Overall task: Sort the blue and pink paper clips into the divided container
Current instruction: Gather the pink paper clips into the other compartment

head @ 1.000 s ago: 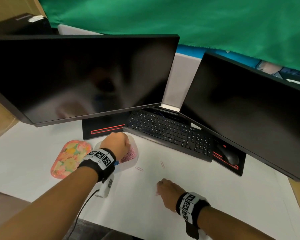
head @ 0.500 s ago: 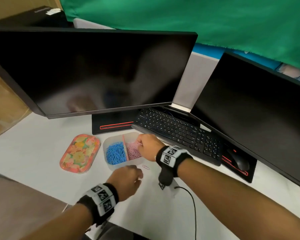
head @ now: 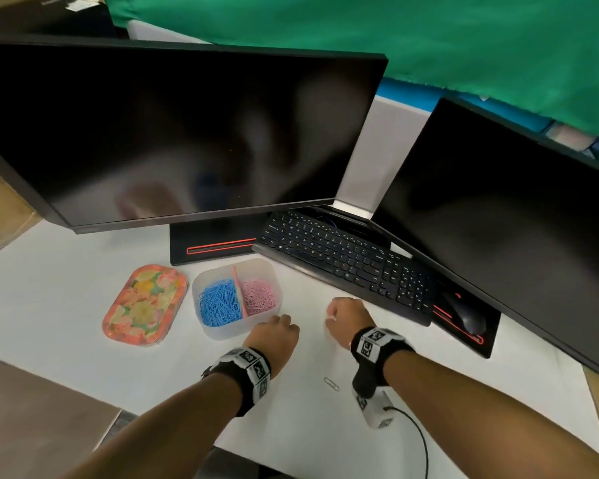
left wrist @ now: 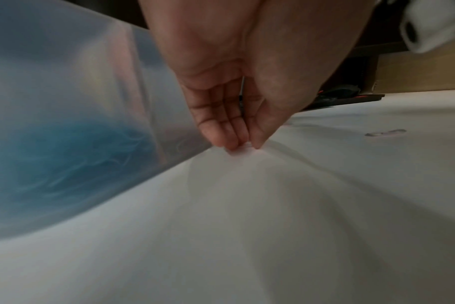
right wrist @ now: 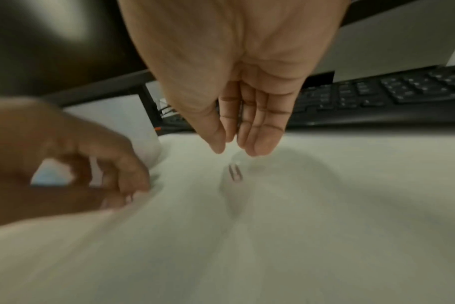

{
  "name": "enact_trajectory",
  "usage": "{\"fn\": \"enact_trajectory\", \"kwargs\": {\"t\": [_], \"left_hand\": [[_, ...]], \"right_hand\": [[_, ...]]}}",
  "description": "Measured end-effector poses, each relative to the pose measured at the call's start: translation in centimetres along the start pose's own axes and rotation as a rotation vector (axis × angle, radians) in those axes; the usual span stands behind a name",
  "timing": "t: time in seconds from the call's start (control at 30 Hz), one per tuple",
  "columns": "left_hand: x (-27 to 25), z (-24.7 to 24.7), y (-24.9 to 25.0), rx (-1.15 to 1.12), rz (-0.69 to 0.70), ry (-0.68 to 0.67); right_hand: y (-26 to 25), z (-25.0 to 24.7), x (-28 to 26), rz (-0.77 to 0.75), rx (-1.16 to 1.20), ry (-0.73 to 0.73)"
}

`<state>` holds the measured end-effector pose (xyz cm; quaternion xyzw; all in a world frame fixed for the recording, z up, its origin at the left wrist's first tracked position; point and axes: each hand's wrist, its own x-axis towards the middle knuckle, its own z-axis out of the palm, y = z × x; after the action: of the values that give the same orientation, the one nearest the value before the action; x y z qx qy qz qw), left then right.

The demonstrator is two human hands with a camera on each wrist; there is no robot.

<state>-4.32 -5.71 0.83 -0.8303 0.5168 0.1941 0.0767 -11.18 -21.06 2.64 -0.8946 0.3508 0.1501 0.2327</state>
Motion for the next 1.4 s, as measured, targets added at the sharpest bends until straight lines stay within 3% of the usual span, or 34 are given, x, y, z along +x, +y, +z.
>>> {"fn": "enact_trajectory", "kwargs": {"t": [0.23,0.43,0.63,0.8,0.93,1.13,1.4], "left_hand": [[-0.3,0.5,0.5,-0.092,-0.044,-0.045],[-1.2,1.8,-0.2,-0.299,-0.089,0.071],[-2.0,2.0,-1.4,-0.411,-0.234,0.102],[-1.8,1.7,-0.9,-0.368,-0.290,0.088],[-1.8,1.4,-0.5,-0.333,-0.265,0.095],[-1.7,1.3,-0.5,-0.146,-0.056,0.077],[-2.0,0.9,-0.3,-0.179,-0.064,-0.007]], "right_hand": [[0.3,2.8,-0.1,-0.084,-0.036,0.030],[1.5,3.0,-1.3,-0.057,-0.044,-0.097],[2.8,3.8,-5.9,-0.132,0.019,-0.155],[2.3,5.2,-8.6,-0.168,-0.107,-0.145],[2.2,5.5,-8.5,-0.198,-0.230,-0.084],[2.4,5.4,-8.1,-0.232,-0.234,-0.088],[2.3,5.6,-7.7,-0.154,-0.132,-0.160]]}}
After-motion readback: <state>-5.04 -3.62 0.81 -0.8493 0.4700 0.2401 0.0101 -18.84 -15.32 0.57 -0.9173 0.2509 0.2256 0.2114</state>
